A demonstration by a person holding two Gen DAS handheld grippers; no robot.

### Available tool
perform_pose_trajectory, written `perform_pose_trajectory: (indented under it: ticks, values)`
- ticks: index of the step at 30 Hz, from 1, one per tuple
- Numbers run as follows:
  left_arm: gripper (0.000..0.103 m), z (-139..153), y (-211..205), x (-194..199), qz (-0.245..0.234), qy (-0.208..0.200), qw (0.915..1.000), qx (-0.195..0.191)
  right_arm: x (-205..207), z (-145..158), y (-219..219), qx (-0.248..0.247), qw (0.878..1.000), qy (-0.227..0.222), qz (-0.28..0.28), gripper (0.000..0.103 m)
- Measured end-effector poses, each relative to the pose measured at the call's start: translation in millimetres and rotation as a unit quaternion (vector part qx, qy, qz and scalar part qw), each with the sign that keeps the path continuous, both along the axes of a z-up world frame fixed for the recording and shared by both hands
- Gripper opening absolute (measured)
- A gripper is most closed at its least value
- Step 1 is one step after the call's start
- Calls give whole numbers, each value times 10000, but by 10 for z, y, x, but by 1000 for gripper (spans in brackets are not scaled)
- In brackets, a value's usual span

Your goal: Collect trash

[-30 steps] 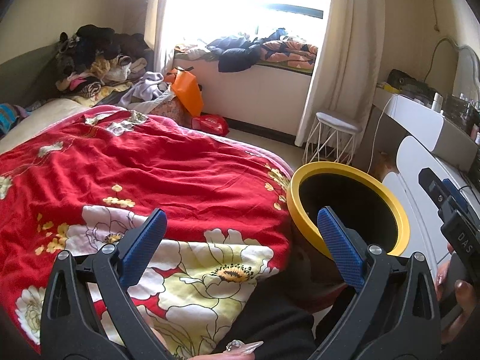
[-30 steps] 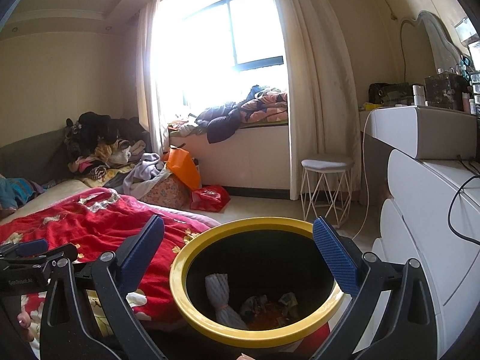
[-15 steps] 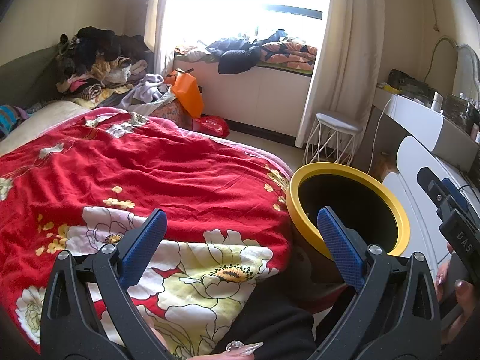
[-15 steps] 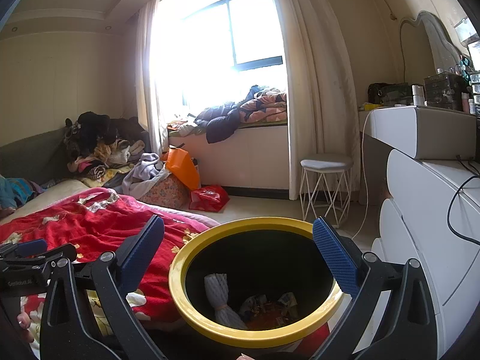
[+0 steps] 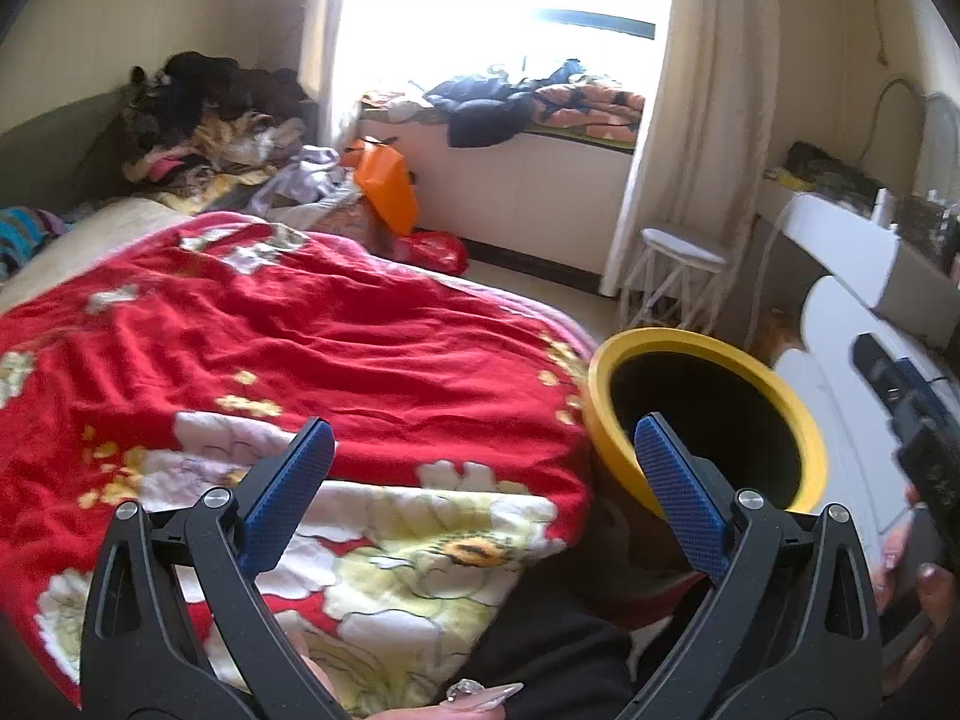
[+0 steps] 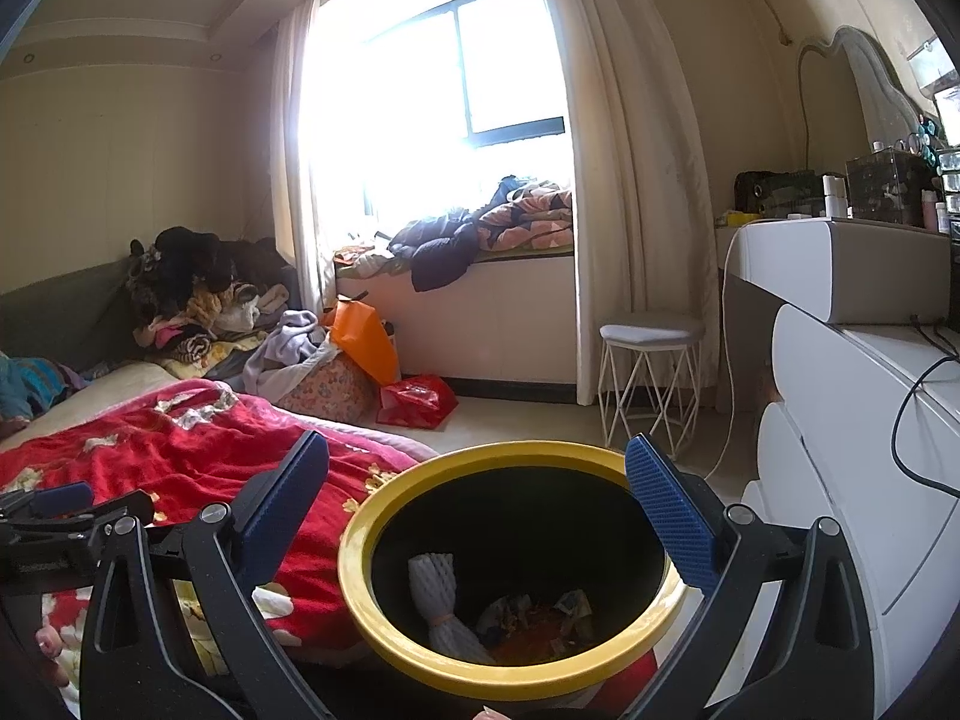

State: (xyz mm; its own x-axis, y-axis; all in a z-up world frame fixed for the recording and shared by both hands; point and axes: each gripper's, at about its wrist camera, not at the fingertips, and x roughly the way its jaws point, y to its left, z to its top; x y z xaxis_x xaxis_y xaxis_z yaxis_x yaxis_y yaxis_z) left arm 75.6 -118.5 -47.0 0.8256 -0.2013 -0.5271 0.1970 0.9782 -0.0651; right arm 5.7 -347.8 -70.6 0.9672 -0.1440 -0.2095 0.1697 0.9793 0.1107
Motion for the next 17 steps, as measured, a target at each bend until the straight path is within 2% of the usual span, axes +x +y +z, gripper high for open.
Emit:
perform_pose_trajectory:
  ticks: [2,5,8,11,13,14,15,16,17]
  values:
    - [92,46,47,3,103,-14,9999,4,-7,56,19,54,10000,-60,30,96]
    - [92,134,264,41,176,195,9992,-300,-27,195,163,28,9994,-220,263,97]
    - [92,241,714,34,493,307,9972,-460,18,355,457,20,9967,-262,764,97]
    - [92,257,1418,-30,1235,336,9912,-346,201,499,989,29,9872,-107,1590,97]
    - [92,143,2081,-97,2102,562,9759,-172,396,542,1541,130,9691,142,2460,97]
    - [92,79,2337,-135,2426,669,9678,-103,507,536,1850,82,9596,402,2783,97]
    - [92,-26,2703,-203,2909,838,9531,-32,597,514,2112,4,9503,653,3043,97]
    - [92,-131,3045,-280,3301,975,9388,-108,694,469,2427,-86,9355,966,3398,97]
    - [92,-207,3282,-336,3551,1069,9286,-161,795,379,2837,-203,9117,1365,3870,97]
